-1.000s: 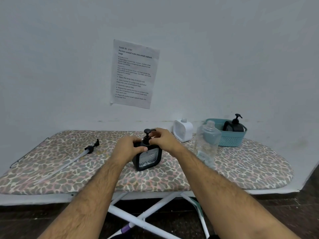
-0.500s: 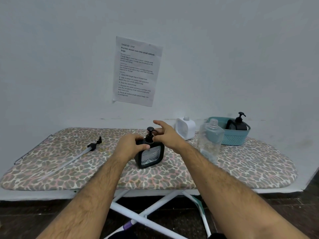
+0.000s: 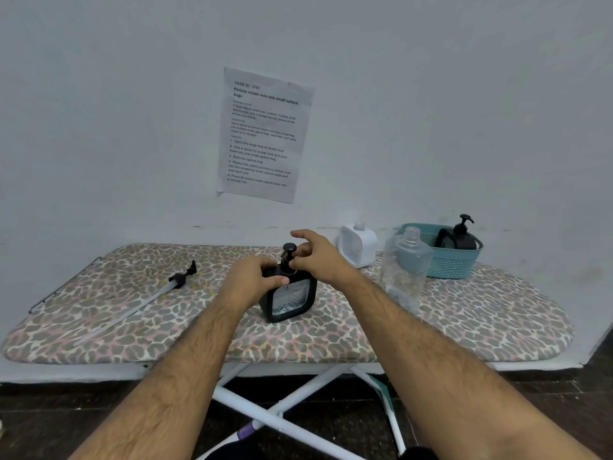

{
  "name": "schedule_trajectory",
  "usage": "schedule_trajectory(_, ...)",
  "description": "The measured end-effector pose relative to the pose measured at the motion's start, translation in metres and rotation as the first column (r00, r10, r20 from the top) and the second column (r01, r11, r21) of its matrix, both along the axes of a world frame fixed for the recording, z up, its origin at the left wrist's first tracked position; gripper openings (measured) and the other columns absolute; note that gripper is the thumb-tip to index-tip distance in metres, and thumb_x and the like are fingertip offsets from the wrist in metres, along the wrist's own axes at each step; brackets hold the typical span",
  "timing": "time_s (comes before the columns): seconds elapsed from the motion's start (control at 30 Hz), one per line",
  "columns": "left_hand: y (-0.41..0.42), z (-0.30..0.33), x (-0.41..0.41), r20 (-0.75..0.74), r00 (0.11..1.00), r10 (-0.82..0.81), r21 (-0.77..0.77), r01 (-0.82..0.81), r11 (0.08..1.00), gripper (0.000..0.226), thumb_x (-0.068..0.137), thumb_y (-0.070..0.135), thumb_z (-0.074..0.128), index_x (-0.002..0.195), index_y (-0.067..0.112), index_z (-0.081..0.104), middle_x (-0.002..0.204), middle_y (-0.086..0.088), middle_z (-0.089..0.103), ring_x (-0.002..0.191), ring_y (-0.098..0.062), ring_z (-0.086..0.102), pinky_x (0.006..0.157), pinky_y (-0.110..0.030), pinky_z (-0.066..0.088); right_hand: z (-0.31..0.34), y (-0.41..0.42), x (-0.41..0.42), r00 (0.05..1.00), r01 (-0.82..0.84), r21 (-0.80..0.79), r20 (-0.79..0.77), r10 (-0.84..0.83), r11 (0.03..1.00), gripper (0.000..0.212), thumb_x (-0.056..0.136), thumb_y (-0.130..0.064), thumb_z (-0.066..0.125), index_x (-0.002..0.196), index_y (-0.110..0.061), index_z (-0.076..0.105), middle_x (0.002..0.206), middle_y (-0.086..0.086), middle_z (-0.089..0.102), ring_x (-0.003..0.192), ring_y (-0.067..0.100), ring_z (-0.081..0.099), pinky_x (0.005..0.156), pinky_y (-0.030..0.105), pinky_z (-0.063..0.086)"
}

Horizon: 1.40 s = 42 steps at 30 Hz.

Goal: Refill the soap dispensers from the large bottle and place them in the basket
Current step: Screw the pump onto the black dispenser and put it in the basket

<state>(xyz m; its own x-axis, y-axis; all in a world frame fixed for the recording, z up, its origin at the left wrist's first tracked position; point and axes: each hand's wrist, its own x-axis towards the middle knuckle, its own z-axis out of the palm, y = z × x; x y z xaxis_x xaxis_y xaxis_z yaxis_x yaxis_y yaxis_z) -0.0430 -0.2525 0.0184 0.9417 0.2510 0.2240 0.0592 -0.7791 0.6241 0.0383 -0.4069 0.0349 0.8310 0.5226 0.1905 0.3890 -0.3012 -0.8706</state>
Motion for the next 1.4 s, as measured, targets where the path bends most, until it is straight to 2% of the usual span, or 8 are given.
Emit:
schedule_trajectory(0.17, 0.0, -0.001, 0.0, 0.015, 1.0, -0.002, -0.017, 0.002, 1.0, 0.05, 0.077, 0.035, 0.08, 0.121, 0.014, 0.067, 0.113, -0.003, 0.071, 0.094, -0.013, 0.06, 0.081, -0.025, 0.043, 0.0, 0.003, -0.002, 0.999, 0.024, -0.068, 0.048, -0.021, 0.997, 0.066, 0.081, -0.019, 0.078, 0.139, -0.019, 0.047, 0.094, -0.001, 0.06, 0.088, 0.012, 0.061, 0.083, 0.028, 0.051)
schedule_trajectory(0.3, 0.001, -0.001, 0.0, 0.005, 1.0, 0.004, -0.019, -0.004, 1.0, 0.053, 0.077, 0.035, 0.08, 0.123, 0.013, 0.066, 0.116, -0.004, 0.07, 0.104, -0.018, 0.063, 0.086, -0.027, 0.046, 0.004, 0.003, -0.002, 1.0, -0.015, -0.066, 0.016, 0.016, 0.998, 0.069, 0.083, 0.0, 0.06, 0.147, -0.015, 0.04, 0.115, 0.01, 0.065, 0.096, 0.019, 0.063, 0.092, 0.041, 0.054)
schedule_trajectory(0.57, 0.0, -0.002, 0.0, 0.009, 1.0, 0.011, -0.033, -0.011, 0.999, 0.055, 0.077, 0.036, 0.081, 0.124, 0.012, 0.065, 0.117, -0.004, 0.069, 0.106, -0.019, 0.063, 0.088, -0.028, 0.046, -0.004, 0.0, 0.001, 1.0, 0.001, -0.004, -0.032, -0.001, 1.0, 0.072, 0.08, -0.006, 0.077, 0.142, -0.014, 0.042, 0.09, 0.001, 0.06, 0.084, 0.012, 0.06, 0.082, 0.027, 0.05)
schedule_trajectory(0.8, 0.002, -0.003, 0.002, 0.006, 1.0, 0.007, -0.024, -0.007, 1.0, 0.055, 0.076, 0.037, 0.081, 0.124, 0.013, 0.066, 0.117, -0.003, 0.07, 0.105, -0.018, 0.064, 0.09, -0.029, 0.047, -0.007, -0.002, 0.006, 0.99, -0.058, 0.079, -0.126, 0.068, 0.995, 0.079, 0.084, 0.003, 0.067, 0.151, -0.02, 0.032, 0.112, 0.002, 0.07, 0.111, 0.02, 0.063, 0.096, 0.036, 0.053)
schedule_trajectory(1.03, 0.002, -0.004, 0.002, 0.011, 1.0, 0.009, -0.007, -0.009, 1.0, 0.055, 0.076, 0.04, 0.08, 0.122, 0.014, 0.067, 0.115, -0.002, 0.07, 0.102, -0.017, 0.063, 0.084, -0.026, 0.045, -0.005, 0.007, 0.001, 0.997, 0.068, -0.031, 0.047, -0.066, 0.997, 0.075, 0.075, -0.014, 0.084, 0.139, -0.019, 0.047, 0.084, -0.006, 0.06, 0.079, 0.007, 0.059, 0.074, 0.022, 0.047)
schedule_trajectory(1.13, 0.002, -0.004, 0.001, 0.017, 1.0, 0.004, -0.005, -0.004, 1.0, 0.05, 0.077, 0.04, 0.08, 0.12, 0.017, 0.068, 0.111, 0.0, 0.07, 0.098, -0.014, 0.062, 0.078, -0.025, 0.042, -0.007, 0.012, 0.0, 0.997, 0.052, -0.054, 0.064, -0.048, 0.997, 0.079, 0.076, -0.021, 0.083, 0.143, -0.021, 0.042, 0.086, -0.003, 0.056, 0.083, 0.011, 0.058, 0.081, 0.028, 0.049)
schedule_trajectory(1.27, 0.002, -0.003, 0.002, -0.002, 1.0, 0.004, 0.011, -0.004, 1.0, 0.054, 0.078, 0.039, 0.079, 0.123, 0.014, 0.066, 0.115, -0.002, 0.07, 0.102, -0.017, 0.063, 0.081, -0.025, 0.043, -0.008, 0.004, 0.003, 0.996, -0.036, 0.043, -0.08, 0.04, 0.998, 0.083, 0.082, -0.002, 0.07, 0.152, -0.019, 0.028, 0.103, 0.009, 0.069, 0.106, 0.021, 0.063, 0.098, 0.041, 0.05)
schedule_trajectory(1.4, 0.004, -0.004, 0.003, 0.003, 1.0, -0.004, 0.001, 0.004, 1.0, 0.054, 0.077, 0.039, 0.079, 0.123, 0.014, 0.066, 0.115, -0.002, 0.07, 0.1, -0.016, 0.062, 0.082, -0.026, 0.045, -0.006, -0.002, 0.004, 0.992, -0.047, 0.051, -0.118, 0.053, 0.998, 0.08, 0.082, 0.004, 0.071, 0.15, -0.015, 0.033, 0.093, -0.002, 0.071, 0.094, 0.014, 0.065, 0.089, 0.029, 0.051)
